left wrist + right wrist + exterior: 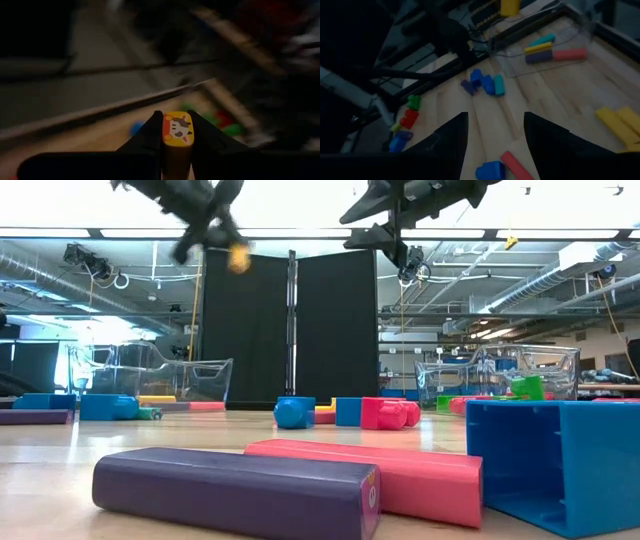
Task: Sort blocks by size
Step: Put the yellow block into the top left transparent bin, then put the red 1 stud game piece into the bottom transparent bin
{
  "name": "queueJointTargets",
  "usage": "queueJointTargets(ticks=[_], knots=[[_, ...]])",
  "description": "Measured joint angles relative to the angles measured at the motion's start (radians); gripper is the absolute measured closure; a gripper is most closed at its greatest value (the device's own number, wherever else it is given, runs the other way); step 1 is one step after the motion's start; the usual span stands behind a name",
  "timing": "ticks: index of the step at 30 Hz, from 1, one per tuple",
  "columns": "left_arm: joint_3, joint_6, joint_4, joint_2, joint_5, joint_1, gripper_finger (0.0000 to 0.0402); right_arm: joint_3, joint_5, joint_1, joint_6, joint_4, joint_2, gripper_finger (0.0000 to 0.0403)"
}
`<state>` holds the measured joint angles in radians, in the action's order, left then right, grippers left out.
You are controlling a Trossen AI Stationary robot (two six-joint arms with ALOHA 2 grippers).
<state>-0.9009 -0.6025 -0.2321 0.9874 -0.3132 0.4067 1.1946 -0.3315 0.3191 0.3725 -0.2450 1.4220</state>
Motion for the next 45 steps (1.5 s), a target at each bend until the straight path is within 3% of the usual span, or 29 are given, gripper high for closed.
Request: queueJointTargets(ticks=[7, 12, 16, 26, 29, 34, 45], knots=[[0.0, -0.021, -0.368, -0.022, 0.106, 0.243, 0.0336, 0.0, 0.105, -0.002, 0.002, 0.001, 0.0, 0.0204], [0.002, 0.071, -0.501, 0.103, 0.204, 0.378, 0.0336, 0.0, 0.161, -0.002, 0.002, 0.002, 0.0, 0.0204], [0.002, 0.14, -0.516, 0.215, 0.23, 0.434, 0.0336, 0.0, 0.182, -0.002, 0.015, 0.002, 0.0, 0.0204], [0.004, 0.237, -0.524, 0.407, 0.263, 0.476, 0.0335, 0.0, 0.182, -0.002, 0.071, 0.002, 0.0, 0.0204], [0.005, 0.26, -0.523, 0.445, 0.258, 0.476, 0.0299, 0.0, 0.182, -0.003, 0.085, 0.002, 0.0, 0.0204], [0.005, 0.263, -0.523, 0.47, 0.234, 0.477, 0.0243, 0.0, 0.182, -0.003, 0.085, 0.001, 0.0, 0.0204], [-0.024, 0.292, -0.532, 0.463, 0.21, 0.477, 0.0233, 0.0, 0.182, -0.003, 0.099, 0.011, -0.001, 0.0204]])
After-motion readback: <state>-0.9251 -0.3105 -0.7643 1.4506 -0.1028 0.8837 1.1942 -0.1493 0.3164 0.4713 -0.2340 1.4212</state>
